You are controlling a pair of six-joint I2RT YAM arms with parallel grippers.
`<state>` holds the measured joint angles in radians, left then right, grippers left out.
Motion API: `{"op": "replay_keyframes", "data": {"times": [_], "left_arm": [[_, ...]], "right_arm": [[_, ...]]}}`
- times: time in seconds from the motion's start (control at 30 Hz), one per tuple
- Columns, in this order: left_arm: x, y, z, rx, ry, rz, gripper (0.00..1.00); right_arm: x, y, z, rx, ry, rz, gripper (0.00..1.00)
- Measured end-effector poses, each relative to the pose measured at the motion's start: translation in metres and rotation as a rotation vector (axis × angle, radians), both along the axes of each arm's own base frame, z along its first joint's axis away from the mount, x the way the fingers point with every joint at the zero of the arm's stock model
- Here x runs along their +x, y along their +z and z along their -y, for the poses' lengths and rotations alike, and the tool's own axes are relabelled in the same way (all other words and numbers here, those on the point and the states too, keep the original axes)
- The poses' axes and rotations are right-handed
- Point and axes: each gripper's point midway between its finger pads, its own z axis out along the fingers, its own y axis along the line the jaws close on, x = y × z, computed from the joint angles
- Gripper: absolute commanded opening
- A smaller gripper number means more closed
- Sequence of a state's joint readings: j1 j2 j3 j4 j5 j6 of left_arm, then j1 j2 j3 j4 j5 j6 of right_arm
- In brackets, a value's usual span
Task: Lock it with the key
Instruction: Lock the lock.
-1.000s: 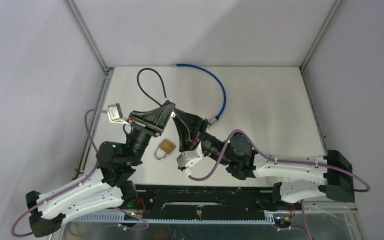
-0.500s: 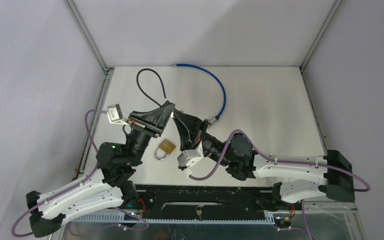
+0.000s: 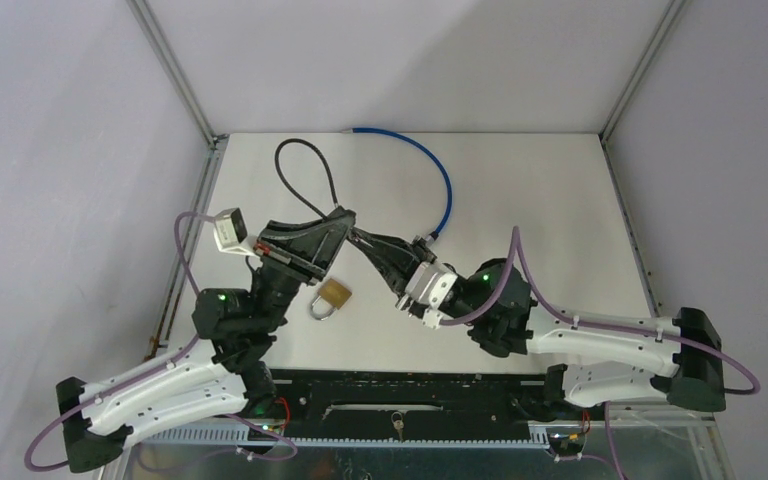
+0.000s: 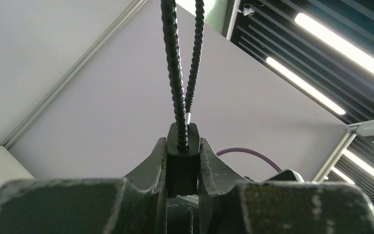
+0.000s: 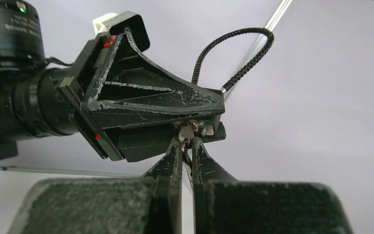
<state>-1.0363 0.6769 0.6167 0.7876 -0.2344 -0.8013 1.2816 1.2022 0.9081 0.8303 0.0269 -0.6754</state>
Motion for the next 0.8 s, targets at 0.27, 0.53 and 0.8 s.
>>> {"op": "replay_keyframes", "data": {"times": [0.27, 0.53, 0.8], "left_arm": [[-0.009, 0.006, 0.007, 0.009, -0.026, 0.080, 0.00], [-0.020, 0.012, 0.014, 0.026, -0.053, 0.183, 0.00], [-0.024, 0.011, 0.019, 0.047, -0.062, 0.231, 0.00]], "right_arm": [[-0.007, 0.005, 0.004, 0.075, 0.177, -0.182, 0.00], [-0.015, 0.010, 0.010, 0.117, 0.332, -0.335, 0.00], [-0.017, 0.009, 0.017, 0.132, 0.450, -0.486, 0.00]]}}
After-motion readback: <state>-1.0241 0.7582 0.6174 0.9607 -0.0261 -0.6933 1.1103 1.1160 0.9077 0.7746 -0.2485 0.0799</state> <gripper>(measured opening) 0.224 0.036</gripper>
